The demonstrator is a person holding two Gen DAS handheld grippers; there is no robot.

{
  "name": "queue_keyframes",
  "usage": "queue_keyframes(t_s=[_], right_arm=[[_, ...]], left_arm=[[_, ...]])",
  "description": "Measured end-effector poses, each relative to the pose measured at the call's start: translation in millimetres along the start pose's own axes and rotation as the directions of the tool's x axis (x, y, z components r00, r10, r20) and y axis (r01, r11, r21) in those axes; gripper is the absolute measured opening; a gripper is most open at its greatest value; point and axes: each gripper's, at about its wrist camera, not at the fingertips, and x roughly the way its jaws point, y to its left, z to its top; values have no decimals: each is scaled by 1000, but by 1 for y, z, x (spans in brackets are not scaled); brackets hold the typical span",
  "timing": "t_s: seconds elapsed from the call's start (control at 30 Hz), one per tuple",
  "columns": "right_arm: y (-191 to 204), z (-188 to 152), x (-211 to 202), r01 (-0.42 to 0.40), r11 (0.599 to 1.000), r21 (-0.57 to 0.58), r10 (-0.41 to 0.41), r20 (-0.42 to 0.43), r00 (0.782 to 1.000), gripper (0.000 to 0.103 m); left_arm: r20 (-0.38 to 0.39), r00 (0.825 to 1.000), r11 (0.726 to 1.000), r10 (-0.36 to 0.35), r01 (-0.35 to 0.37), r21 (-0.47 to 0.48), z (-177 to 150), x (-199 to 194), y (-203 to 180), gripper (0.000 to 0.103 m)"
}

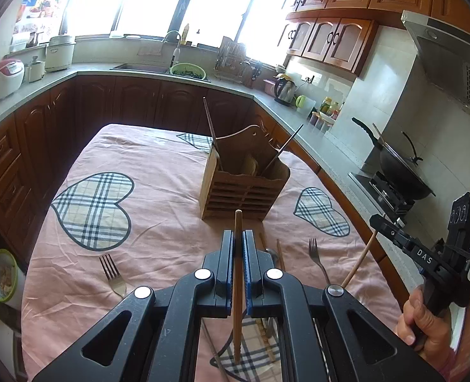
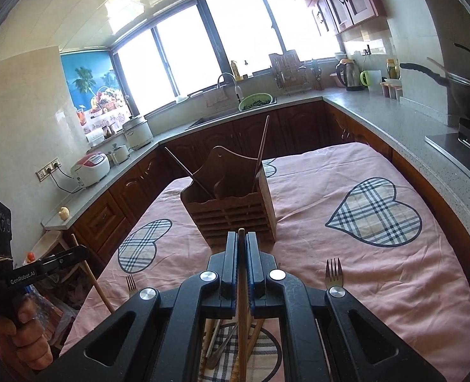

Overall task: Organize utensils
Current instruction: 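Lift the left tool's chopstick over the holder while the right tool carries its chopstick there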

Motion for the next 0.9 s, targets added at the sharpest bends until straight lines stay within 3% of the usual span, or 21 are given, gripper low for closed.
queue_keyframes(t_s=[0.23, 0.53, 0.9], right_arm=[[2, 4, -8, -2, 1000, -3, 2, 23, 1000, 4], [4, 12, -16, -17, 1000, -8, 18, 77, 997, 4], [2, 23, -10, -35, 999, -3, 35, 109, 993, 4]], left_arm=[[31, 999, 1000, -14, 14, 0, 0, -8, 1, 4], [130, 991, 1000, 0, -2, 19, -1, -19, 3, 4], [159, 987, 1000, 0, -3, 19, 1, -6, 4, 4]])
